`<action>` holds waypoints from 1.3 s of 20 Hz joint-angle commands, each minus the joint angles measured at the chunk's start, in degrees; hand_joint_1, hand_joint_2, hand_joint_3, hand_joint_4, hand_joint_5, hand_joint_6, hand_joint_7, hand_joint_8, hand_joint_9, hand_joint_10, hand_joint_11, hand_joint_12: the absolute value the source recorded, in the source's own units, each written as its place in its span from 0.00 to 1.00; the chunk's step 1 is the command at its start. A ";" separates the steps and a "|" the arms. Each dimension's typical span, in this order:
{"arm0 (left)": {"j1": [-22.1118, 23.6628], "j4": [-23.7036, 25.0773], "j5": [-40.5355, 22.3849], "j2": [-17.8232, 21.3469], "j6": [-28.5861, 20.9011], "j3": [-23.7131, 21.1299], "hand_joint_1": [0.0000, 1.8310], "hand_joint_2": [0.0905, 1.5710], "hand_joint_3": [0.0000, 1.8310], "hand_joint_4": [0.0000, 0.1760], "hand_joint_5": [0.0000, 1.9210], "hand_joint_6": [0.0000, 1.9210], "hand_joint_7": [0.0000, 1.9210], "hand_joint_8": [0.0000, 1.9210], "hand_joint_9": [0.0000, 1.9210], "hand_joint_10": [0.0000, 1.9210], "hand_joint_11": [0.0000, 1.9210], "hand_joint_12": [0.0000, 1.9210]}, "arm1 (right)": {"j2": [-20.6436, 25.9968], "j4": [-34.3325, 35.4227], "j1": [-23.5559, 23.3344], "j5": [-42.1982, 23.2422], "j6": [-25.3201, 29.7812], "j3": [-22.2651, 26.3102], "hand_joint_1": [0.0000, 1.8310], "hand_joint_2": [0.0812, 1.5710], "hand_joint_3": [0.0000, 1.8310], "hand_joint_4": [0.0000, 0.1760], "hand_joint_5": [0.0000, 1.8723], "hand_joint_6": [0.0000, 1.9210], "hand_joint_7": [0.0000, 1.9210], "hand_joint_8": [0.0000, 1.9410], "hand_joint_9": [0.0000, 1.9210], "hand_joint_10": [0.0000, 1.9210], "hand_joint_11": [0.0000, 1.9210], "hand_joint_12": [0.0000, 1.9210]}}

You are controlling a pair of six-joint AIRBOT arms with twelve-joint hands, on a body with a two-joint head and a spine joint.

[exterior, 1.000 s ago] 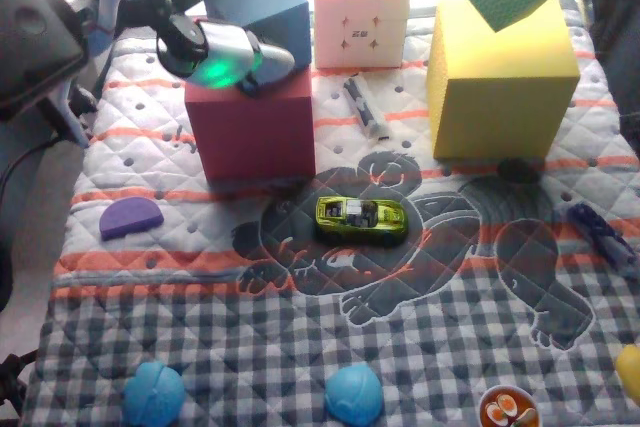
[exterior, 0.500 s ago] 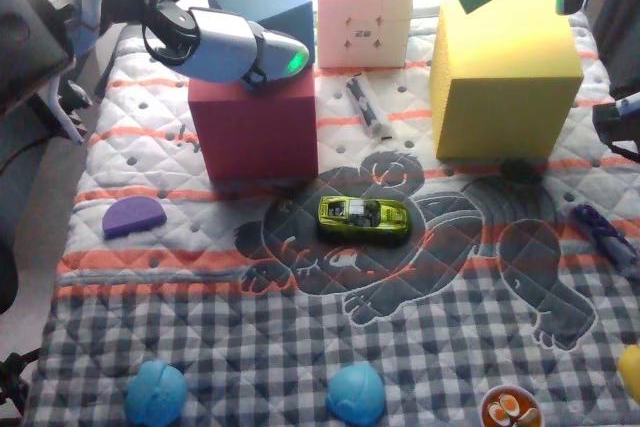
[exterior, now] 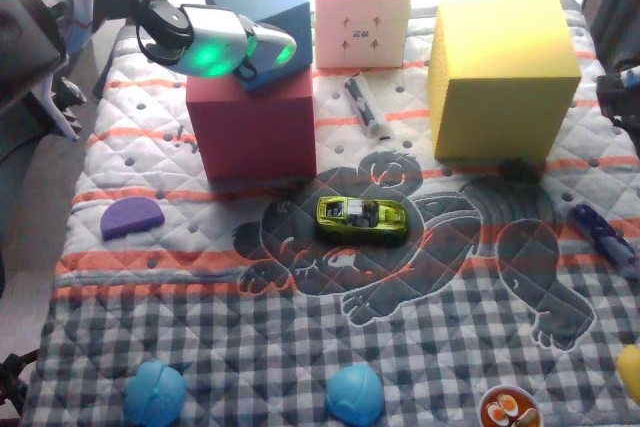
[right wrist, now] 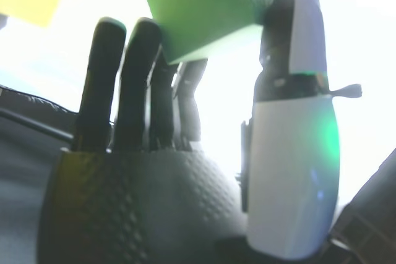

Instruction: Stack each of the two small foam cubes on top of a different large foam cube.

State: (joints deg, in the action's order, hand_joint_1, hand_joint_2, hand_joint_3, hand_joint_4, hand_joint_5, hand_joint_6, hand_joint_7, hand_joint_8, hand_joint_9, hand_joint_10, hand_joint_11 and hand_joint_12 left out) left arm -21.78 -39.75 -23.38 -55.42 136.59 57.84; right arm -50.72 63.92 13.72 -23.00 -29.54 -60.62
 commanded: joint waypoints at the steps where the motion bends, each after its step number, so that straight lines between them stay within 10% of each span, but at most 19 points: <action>1: 0.39 1.44 -5.79 0.39 -0.17 -0.08 0.46 0.71 0.00 0.59 0.03 0.00 0.00 0.00 0.00 0.00 0.00 0.55 | 0.75 -0.91 -0.93 -2.86 0.82 -0.68 0.71 0.78 0.00 0.00 0.13 0.72 0.37 0.74 0.32 0.84 0.33 1.00; 5: 0.37 1.52 -5.94 0.41 -0.17 -0.15 0.46 0.69 0.00 0.59 0.02 0.00 0.00 0.00 0.00 0.00 0.00 0.25 | 1.79 -0.95 -1.24 -1.36 0.82 -1.59 0.71 0.74 0.00 0.00 0.09 0.73 0.21 0.69 0.21 0.76 0.19 0.97; 8: 0.16 1.51 -6.07 0.48 -0.18 -0.15 0.47 0.68 0.00 0.63 0.02 0.00 0.00 0.00 0.00 0.00 0.00 0.24 | 2.20 -0.93 -2.75 0.82 0.82 -2.27 0.71 0.79 0.00 0.00 0.09 0.79 0.35 0.78 0.20 0.80 0.15 1.00; 12: 0.15 1.51 -6.26 0.48 -0.20 -0.19 0.46 0.69 0.00 0.54 0.03 0.00 0.00 0.00 0.00 0.00 0.00 0.26 | 2.20 -0.98 -3.30 1.79 0.82 -2.50 0.72 0.74 0.00 0.00 0.08 0.81 0.14 0.72 0.16 0.79 0.12 0.99; 18: 0.01 1.49 -6.44 0.53 -0.23 -0.19 0.47 0.70 0.00 0.54 0.03 0.00 0.00 0.00 0.00 0.00 0.00 0.03 | 2.49 -10.01 -3.23 5.28 0.82 -4.68 0.61 0.86 0.01 0.00 0.18 0.92 0.33 0.81 0.15 0.78 0.01 1.00; 23: -0.01 1.50 -6.58 0.54 -0.23 -0.22 0.48 0.70 0.00 0.51 0.02 0.00 0.00 0.00 0.00 0.00 0.00 0.31 | 2.38 -10.02 -3.28 5.38 0.82 -4.89 0.70 0.84 0.00 0.00 0.06 0.83 0.31 0.84 0.09 0.81 0.00 0.95; 24: -0.02 1.50 -6.58 0.54 -0.23 -0.22 0.48 0.70 0.00 0.63 0.02 0.00 0.00 0.00 0.00 0.00 0.00 0.32 | 2.38 -10.03 -3.28 5.41 0.82 -4.89 0.70 0.83 0.00 0.00 0.06 0.83 0.31 0.83 0.09 0.81 0.00 0.94; 26: -0.13 1.50 -6.63 0.55 -0.23 -0.23 0.48 0.69 0.00 0.56 0.03 0.00 0.00 0.00 0.00 0.00 0.00 0.21 | 2.37 -10.05 -3.28 5.53 0.82 -4.87 0.70 0.83 0.00 0.00 0.05 0.83 0.30 0.84 0.10 0.81 0.00 0.95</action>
State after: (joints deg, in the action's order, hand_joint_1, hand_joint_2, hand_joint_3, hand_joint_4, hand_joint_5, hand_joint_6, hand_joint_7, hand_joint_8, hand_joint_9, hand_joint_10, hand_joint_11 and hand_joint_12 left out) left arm -22.44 -39.68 -24.12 -55.11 136.59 57.78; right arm -48.80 54.37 11.46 -12.95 -29.45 -65.12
